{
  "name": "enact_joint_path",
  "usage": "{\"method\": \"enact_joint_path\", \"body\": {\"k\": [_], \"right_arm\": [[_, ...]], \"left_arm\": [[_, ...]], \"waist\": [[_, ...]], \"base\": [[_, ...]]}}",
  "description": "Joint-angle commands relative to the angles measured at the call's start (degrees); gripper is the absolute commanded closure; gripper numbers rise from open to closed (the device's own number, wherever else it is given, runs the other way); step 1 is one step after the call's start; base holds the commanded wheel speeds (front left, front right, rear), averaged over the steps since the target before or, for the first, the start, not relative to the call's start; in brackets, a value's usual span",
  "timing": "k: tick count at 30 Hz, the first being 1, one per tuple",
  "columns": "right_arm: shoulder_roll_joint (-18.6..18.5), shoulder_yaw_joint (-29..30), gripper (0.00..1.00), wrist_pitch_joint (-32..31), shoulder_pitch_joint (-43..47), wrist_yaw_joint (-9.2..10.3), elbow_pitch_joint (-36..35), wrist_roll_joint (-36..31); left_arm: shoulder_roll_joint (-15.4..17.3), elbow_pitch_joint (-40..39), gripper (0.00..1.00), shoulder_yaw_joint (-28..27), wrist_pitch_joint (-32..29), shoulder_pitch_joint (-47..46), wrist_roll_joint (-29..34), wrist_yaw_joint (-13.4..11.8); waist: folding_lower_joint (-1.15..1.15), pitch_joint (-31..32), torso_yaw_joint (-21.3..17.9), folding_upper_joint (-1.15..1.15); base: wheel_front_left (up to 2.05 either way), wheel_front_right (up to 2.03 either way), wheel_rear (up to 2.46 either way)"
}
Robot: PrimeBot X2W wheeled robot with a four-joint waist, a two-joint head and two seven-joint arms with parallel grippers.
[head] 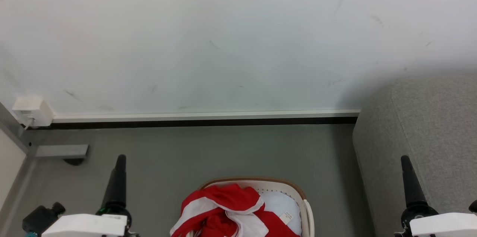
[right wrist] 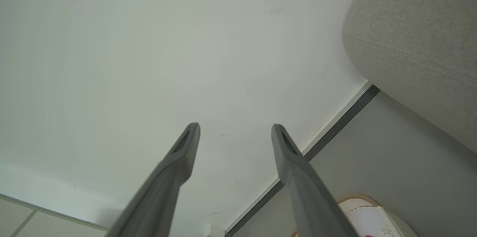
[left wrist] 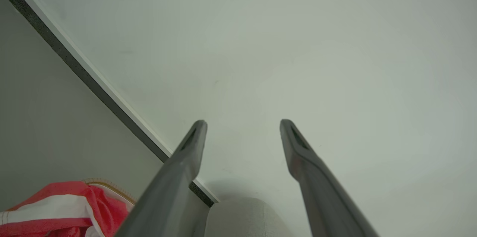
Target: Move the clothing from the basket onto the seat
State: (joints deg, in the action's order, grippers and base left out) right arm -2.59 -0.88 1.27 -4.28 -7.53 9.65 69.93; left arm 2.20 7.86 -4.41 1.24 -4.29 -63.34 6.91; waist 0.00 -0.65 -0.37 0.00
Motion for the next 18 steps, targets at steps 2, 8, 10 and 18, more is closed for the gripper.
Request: {"method": "enact_joint_path", "body": {"k": [2,8,10,18], "right_arm": [[-0.7,-0.4,0.00,0.8,-0.8,0.02,-1.3,-3.1],[-0.6,-1.0,0.00,2.0,-0.8,0.02,-2.2,-10.1],[-0.6,-1.3,0.00,2.4,-0.7,0.03,-2.2,-12.5],[-0.5,-2.3,0.00,3.9,-0.4,0.03,-2.0,-20.6]], "left_arm": [[0.5,-1.5,0.00,0.6,0.8,-0.7,4.2,-0.4],[0.8,-2.3,0.00,2.4,2.1,-0.5,13.8,-2.0],[1.2,-2.5,0.00,3.2,2.5,-0.4,16.5,-2.8],[2.5,-2.6,0.00,6.2,4.0,-0.1,23.2,-6.1]], "waist": [[0.00,0.0,0.0,0.00],[0.00,-0.2,0.0,0.00],[0.00,-0.2,0.0,0.00],[0.00,0.0,-0.1,0.00]], "base": [[0.00,0.00,0.00],[0.00,0.00,0.00],[0.00,0.00,0.00],[0.00,0.00,0.00]]}}
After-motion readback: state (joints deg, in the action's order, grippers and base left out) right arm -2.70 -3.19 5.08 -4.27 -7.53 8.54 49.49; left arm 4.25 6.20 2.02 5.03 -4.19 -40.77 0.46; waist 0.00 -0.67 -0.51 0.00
